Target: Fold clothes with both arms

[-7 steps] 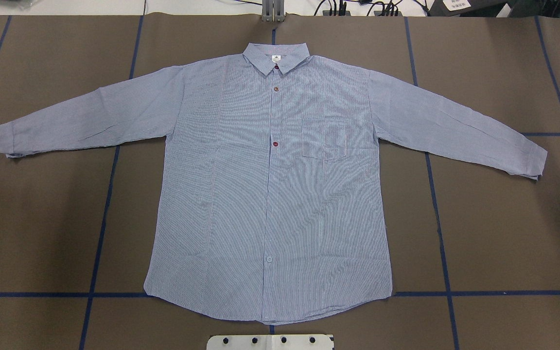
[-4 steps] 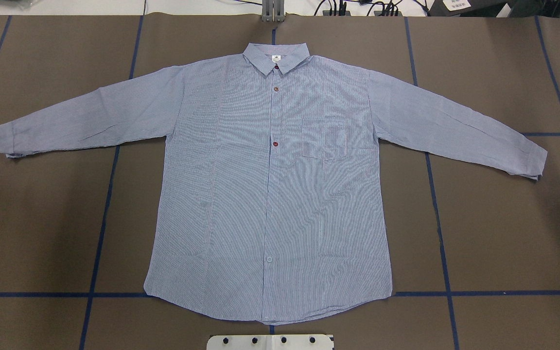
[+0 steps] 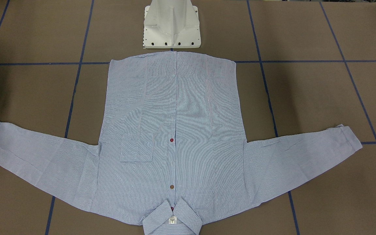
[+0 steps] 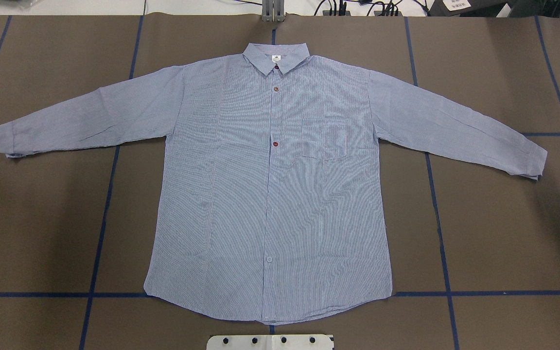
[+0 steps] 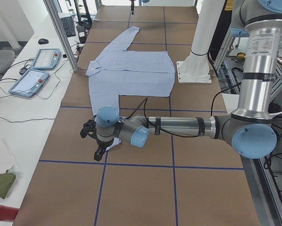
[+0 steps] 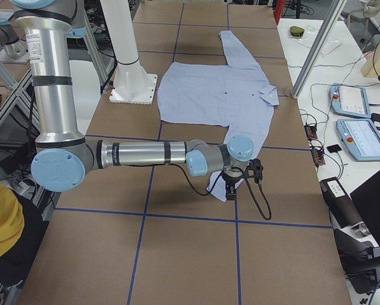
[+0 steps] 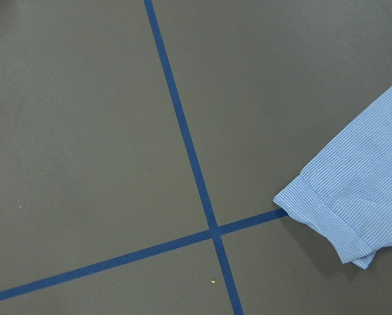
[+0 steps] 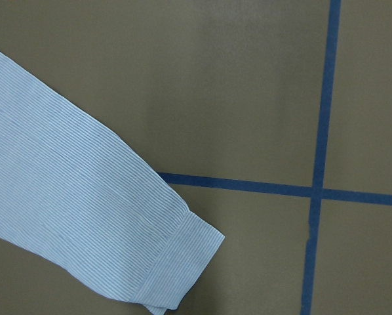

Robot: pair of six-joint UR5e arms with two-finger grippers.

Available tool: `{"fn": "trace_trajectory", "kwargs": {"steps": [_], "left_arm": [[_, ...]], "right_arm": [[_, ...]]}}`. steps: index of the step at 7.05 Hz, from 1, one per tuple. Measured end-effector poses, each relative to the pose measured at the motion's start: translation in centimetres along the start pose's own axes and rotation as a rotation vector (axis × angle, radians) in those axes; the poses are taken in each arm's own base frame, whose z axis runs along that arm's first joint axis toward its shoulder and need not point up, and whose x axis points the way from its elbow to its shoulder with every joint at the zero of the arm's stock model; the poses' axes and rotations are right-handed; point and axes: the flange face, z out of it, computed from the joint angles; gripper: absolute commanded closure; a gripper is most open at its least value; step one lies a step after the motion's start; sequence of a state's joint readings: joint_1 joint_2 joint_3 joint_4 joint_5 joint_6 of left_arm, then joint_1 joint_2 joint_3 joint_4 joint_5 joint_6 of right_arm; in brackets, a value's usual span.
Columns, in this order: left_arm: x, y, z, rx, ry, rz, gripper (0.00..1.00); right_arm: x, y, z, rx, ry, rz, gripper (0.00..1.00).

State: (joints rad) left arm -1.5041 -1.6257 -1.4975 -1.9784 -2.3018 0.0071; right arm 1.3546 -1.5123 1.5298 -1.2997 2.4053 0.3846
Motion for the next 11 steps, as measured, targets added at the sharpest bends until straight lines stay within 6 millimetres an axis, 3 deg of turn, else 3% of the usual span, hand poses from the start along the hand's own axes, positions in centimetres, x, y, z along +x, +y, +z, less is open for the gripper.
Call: {"fn": "trace_trajectory", "kwargs": {"steps": [2,4,7,11], "left_arm": [[0.2,0.0,0.2,0.003,0.002,0.014,0.01],[0.7,-0.1,0.6,0.000,0.006,0.027,0.01],[0.8,-0.2,0.7,0.000,0.007,0.029,0.01],[0.9,-0.2,0.7,0.001,0.007,0.031,0.01]], "right_arm": [[-2.9,2.1,3.7,0.040,-0.056,0.205,0.04],[-4.0,4.5,6.4,0.065,-0.098,0.357,0.07],[-3.1,6.5,9.5,0.057,-0.066,0.464,0.08],[-2.0,6.9,10.7,0.041,-0.045,0.489,0.23]]}}
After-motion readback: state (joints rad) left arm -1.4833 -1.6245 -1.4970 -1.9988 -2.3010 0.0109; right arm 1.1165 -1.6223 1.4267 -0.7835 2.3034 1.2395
